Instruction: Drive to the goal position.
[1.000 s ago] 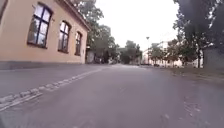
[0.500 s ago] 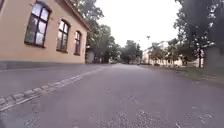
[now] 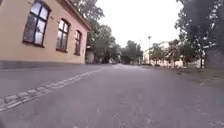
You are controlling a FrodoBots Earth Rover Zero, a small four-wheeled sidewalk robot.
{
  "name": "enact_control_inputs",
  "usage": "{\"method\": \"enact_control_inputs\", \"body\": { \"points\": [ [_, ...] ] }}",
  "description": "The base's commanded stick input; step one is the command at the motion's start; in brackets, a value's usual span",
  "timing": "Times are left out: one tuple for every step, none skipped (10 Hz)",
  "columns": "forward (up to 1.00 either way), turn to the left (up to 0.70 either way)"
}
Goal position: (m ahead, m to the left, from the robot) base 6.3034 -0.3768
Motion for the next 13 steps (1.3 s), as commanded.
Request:
{"method": "enact_control_inputs", "body": {
  "points": [
    [0.45,0.0],
    [0.45,0.0],
    [0.45,0.0],
    [0.45,0.0],
    [0.45,0.0],
    [0.45,0.0],
    [0.45,0.0],
    [0.45,0.0],
    [0.45,0.0],
    [0.45,0.0],
    [0.45,0.0],
    [0.45,0.0],
    [0.45,0.0]
  ]
}}
